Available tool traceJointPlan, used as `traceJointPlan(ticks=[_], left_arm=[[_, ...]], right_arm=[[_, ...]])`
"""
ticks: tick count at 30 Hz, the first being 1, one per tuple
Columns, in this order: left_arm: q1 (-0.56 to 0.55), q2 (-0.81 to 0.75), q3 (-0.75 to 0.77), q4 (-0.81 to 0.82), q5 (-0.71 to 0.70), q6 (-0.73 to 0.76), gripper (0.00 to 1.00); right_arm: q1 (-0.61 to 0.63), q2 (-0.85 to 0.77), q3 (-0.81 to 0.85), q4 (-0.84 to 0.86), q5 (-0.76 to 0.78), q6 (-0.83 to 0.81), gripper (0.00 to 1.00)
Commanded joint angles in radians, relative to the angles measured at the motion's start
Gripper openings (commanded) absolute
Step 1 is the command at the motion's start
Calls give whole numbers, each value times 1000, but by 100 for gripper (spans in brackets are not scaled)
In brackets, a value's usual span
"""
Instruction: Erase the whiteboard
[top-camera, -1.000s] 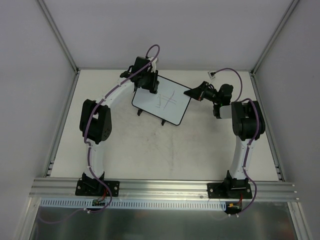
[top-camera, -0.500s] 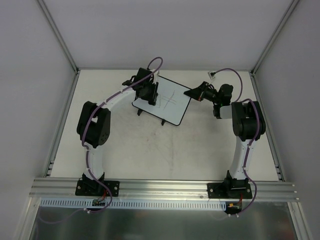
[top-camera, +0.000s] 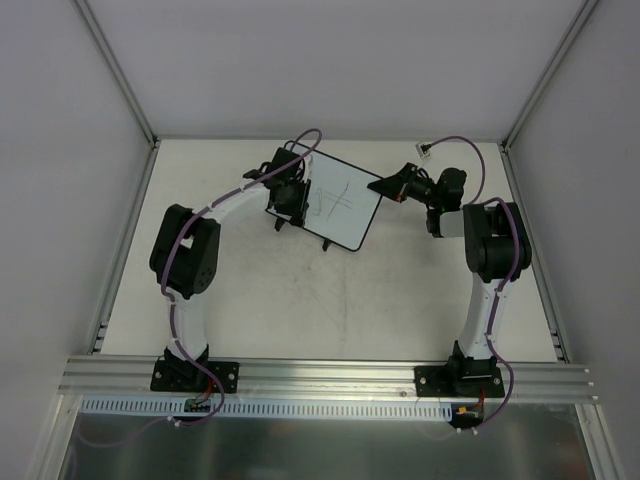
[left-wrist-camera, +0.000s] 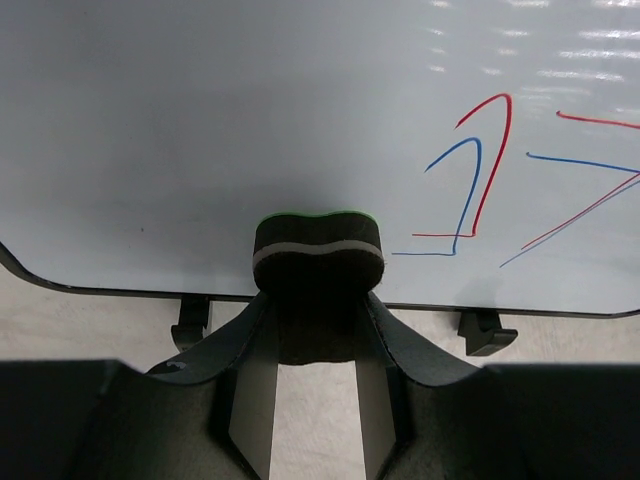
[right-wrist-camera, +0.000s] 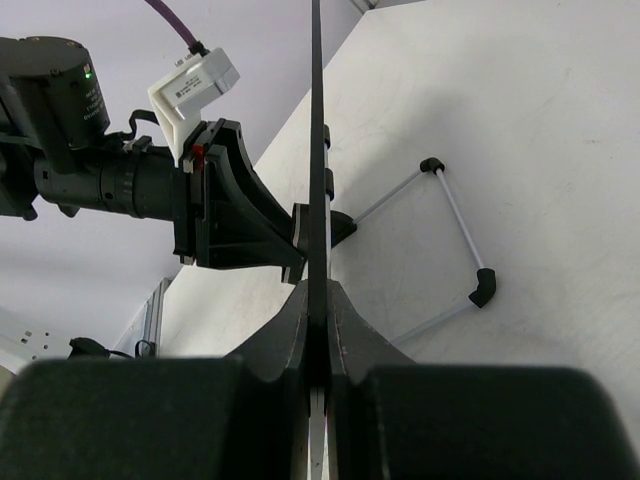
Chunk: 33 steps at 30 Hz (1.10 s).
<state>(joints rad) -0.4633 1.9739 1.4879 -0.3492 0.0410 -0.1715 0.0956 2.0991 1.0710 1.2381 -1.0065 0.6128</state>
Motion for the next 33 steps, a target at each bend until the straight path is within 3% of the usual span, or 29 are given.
traceJointPlan(ticks=[1,18,26,33], left_arm=[[18,26,101,-2,3,9,0],[31,235,584,-188,34,58,0],[84,270,661,-230,150,43,0],[92,266,609,-270,258,46,0]], right_arm=[[12,-86,15,118,-27,-48,0],[26,-105,6,119,-81,-70,0],[30,-113,3,121,-90,-76,0],[29,-113,7,121,-96,-76,0]])
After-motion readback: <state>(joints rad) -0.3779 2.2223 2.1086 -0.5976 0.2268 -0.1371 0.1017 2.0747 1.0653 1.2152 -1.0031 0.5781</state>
